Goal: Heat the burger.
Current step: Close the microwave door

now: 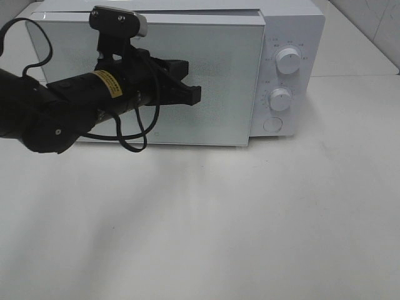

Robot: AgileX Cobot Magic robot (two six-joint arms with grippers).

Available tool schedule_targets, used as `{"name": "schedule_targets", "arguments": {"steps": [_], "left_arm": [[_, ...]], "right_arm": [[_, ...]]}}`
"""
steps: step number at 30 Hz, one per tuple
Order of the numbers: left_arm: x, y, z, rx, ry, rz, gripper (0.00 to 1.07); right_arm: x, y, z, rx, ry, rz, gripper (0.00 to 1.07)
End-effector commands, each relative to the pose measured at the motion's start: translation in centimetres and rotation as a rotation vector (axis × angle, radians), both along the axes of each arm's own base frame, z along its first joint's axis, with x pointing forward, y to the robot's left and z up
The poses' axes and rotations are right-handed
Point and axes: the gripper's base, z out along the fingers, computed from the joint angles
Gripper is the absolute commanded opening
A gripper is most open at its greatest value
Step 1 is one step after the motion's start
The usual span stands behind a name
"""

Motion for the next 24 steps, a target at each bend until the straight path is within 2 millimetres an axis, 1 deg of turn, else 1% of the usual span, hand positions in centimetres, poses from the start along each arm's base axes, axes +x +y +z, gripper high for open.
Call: {"name": "schedule_targets", "arguments": {"steps": [1, 4, 9, 15, 17, 24], "left_arm": [[0.9, -1.5, 0.4, -0.007, -0.002, -0.008, 0.00], [1.1, -1.8, 0.4, -0.011, -0.005, -0.010, 0.00], [2.4, -2.7, 0.5, -0.030, -0.004, -0.005, 0.00], [3.2, -3.3, 0.5, -0.020, 0.005, -0.003, 0.00], [3.9, -3.9, 0.3, -0.022, 0.003, -0.002, 0.00], [4.7, -4.8, 0.1, -0.015, 0.008, -0.005, 0.00]], "right_arm": [[-0.4, 0.0, 0.0, -0.001, -0.033, -0.001, 0.66], [-0.4, 0.0, 0.0, -0.001, -0.033, -0.001, 0.66], [-0.4, 0.0, 0.0, -0.001, -0.033, -0.001, 0.66], [-0.4, 0.0, 0.0, -0.001, -0.033, -0.001, 0.66], [-0.4, 0.0, 0.0, -0.002, -0.033, -0.002, 0.66], [-0.4, 0.0, 0.0, -0.001, -0.033, 0.000, 0.66]]}}
